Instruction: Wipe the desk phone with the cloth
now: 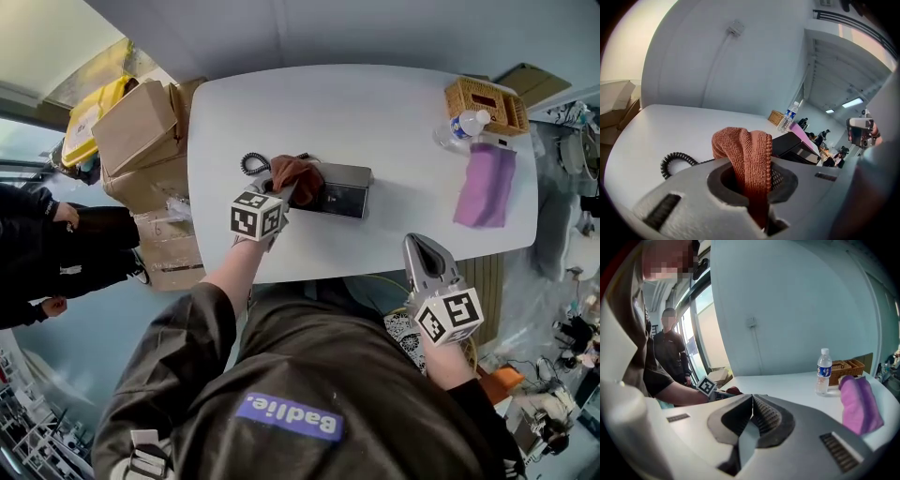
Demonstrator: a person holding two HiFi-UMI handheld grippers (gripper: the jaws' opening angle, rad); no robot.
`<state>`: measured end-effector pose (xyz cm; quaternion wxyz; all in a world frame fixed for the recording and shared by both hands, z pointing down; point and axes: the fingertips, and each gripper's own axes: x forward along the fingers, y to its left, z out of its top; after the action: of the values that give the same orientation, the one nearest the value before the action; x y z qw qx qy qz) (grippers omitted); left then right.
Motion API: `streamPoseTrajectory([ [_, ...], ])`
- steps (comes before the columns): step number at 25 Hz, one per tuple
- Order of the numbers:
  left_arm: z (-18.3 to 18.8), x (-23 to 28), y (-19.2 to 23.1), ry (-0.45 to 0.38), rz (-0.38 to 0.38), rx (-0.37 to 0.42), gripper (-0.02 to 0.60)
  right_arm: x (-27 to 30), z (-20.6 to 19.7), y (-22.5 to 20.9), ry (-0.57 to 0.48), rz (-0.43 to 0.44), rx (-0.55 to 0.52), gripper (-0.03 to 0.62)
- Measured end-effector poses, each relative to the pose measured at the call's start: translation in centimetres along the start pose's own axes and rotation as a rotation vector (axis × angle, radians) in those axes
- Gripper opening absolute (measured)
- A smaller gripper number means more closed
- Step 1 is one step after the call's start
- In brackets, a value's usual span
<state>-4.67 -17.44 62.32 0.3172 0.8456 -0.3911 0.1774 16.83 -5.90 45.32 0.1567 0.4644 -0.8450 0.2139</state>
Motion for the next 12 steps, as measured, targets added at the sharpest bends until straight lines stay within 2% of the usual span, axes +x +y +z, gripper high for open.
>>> streamPoseTrajectory([
  [5, -0.3, -1.3, 0.6, 0.010, -0.021, 0.013, 0.032, 0.4, 1.3, 2.5, -0.018, 0.009, -0.036, 0.027],
  [12, 2.5, -7.6, -4.0, -0.113, -0.100, -0.022, 0.032, 0.4, 4.4, 5.7, -0.087, 0.033, -0.072, 0.028],
])
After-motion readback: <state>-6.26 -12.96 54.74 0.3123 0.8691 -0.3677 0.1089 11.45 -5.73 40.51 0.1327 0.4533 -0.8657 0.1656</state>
